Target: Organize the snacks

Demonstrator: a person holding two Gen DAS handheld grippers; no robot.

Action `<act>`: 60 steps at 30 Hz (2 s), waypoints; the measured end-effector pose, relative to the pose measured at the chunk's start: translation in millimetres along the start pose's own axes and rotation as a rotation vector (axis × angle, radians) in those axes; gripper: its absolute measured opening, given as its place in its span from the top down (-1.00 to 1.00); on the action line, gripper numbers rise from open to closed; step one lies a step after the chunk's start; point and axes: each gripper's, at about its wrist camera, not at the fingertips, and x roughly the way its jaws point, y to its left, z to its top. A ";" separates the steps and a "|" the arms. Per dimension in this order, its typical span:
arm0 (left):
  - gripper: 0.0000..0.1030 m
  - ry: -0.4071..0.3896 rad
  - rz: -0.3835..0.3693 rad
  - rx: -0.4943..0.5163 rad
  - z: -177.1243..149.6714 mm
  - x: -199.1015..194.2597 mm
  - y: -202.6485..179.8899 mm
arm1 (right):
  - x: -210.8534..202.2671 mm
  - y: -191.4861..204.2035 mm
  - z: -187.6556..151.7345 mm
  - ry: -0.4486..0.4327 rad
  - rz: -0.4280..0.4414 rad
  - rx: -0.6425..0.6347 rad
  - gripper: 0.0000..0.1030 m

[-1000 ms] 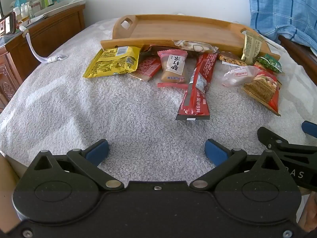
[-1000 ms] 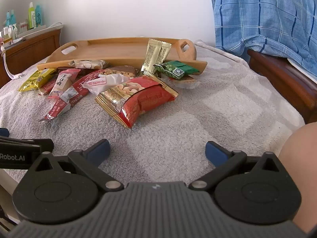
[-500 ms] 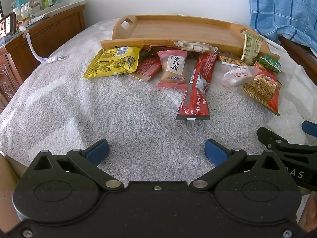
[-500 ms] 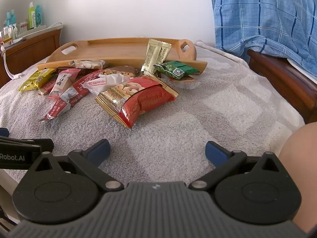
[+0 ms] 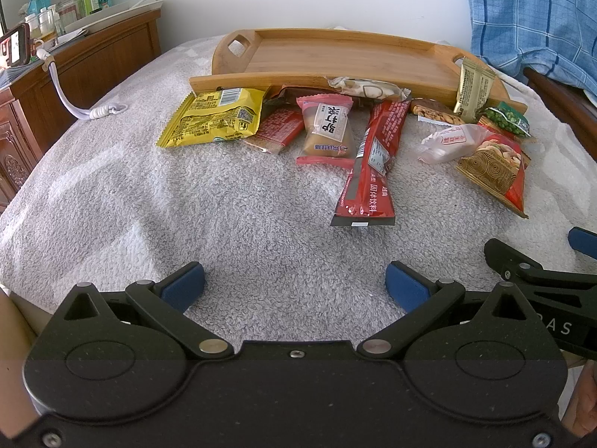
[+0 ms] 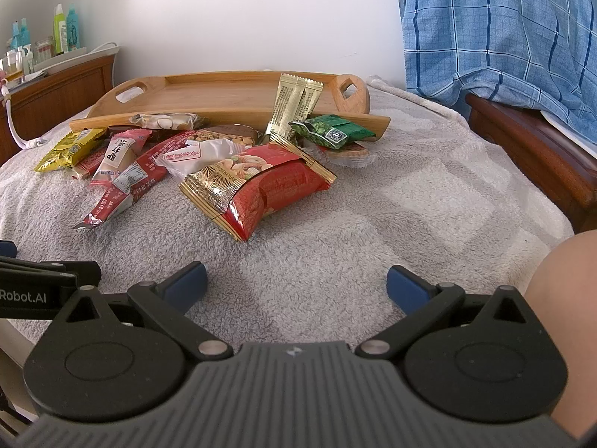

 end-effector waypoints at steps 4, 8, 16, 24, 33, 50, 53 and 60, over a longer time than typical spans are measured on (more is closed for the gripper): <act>-1.00 -0.001 0.000 0.000 0.0 0.0 0.0 | 0.0 0.0 -0.2 0.000 0.000 0.000 -1.00; -1.00 -0.001 0.000 0.000 0.0 0.0 0.0 | 0.0 0.0 -0.3 0.000 0.000 0.000 -1.00; -1.00 -0.002 0.000 0.000 0.0 0.0 0.0 | -0.5 0.1 -0.1 -0.001 0.000 0.000 -1.00; -1.00 -0.002 0.000 0.001 -0.1 0.0 0.0 | -1.0 0.3 0.1 -0.001 -0.001 0.000 -1.00; -1.00 -0.002 0.000 0.000 0.0 0.0 0.0 | -1.2 0.4 0.2 -0.001 -0.001 -0.001 -1.00; -1.00 0.001 0.002 0.000 0.4 0.0 0.0 | -0.7 1.0 0.0 0.000 -0.002 -0.002 -1.00; -1.00 0.008 0.002 -0.003 0.4 0.5 0.5 | -1.3 0.5 -0.5 -0.001 -0.006 0.002 -1.00; -1.00 0.009 -0.003 -0.011 5.3 -0.3 3.1 | -0.1 0.6 -3.3 -0.038 -0.022 0.019 -1.00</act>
